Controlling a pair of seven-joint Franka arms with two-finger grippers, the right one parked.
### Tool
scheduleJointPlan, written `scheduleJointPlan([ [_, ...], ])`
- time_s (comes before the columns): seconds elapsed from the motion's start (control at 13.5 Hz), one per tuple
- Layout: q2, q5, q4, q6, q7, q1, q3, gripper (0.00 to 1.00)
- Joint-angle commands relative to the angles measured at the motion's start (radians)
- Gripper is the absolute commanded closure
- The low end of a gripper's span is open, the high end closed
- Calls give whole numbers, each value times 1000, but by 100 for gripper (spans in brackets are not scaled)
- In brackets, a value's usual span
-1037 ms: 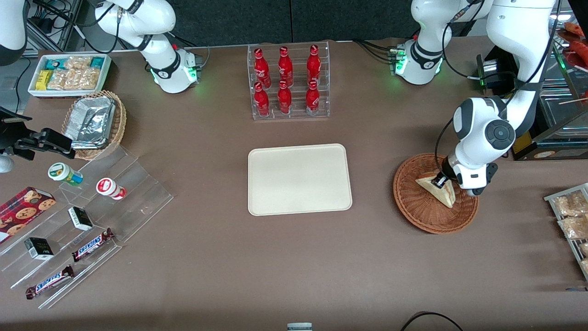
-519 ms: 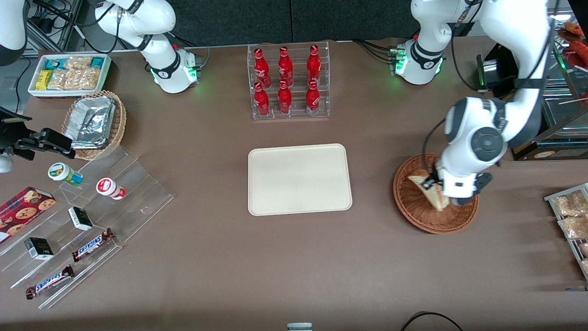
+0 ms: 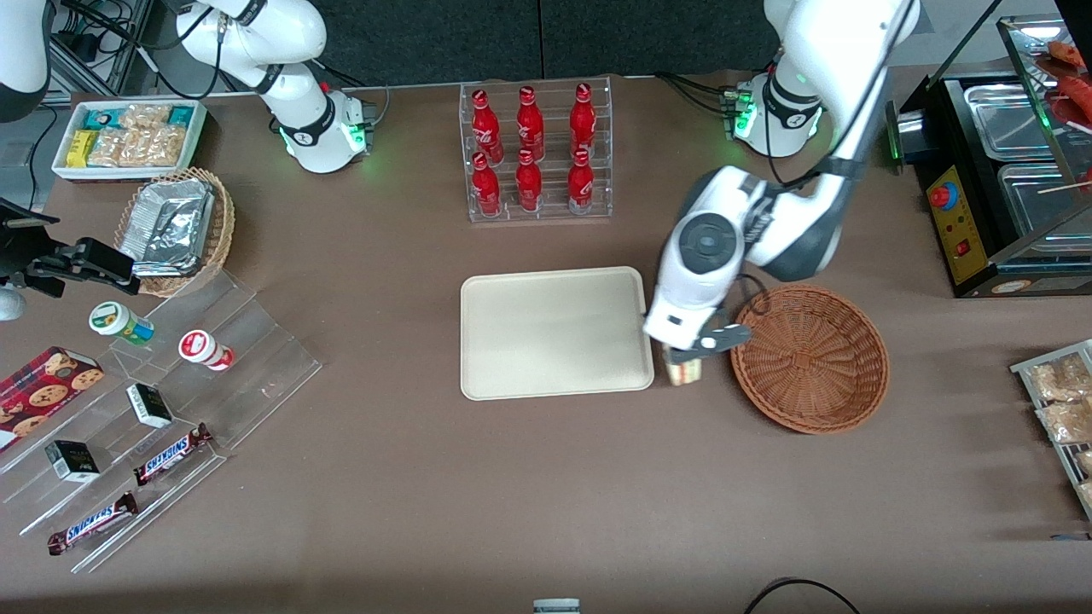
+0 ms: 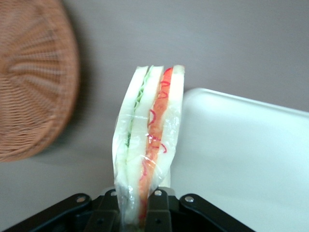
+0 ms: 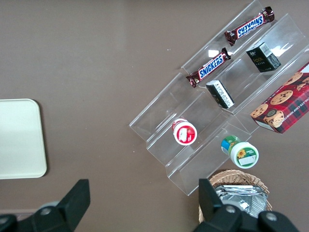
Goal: Place sandwich from basket to tray
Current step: 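Lift the sandwich and carry it with the left gripper over the tray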
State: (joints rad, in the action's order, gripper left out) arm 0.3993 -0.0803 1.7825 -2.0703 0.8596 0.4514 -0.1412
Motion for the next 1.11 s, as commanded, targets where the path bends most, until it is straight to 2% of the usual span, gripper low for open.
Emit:
scheduleJointPlan([
  [0.0,110,16,-147,25,-45,33,-46,100],
  [0.22,199,19,-228,16,-25,68,-103,100],
  [0.59,294,8,-268,-80,18,162,-103,100],
  [0.74,345,-1,-317,-87,70,176,-101,100],
  [1.04,362,-50,-318,-87,134,191,-98,100],
])
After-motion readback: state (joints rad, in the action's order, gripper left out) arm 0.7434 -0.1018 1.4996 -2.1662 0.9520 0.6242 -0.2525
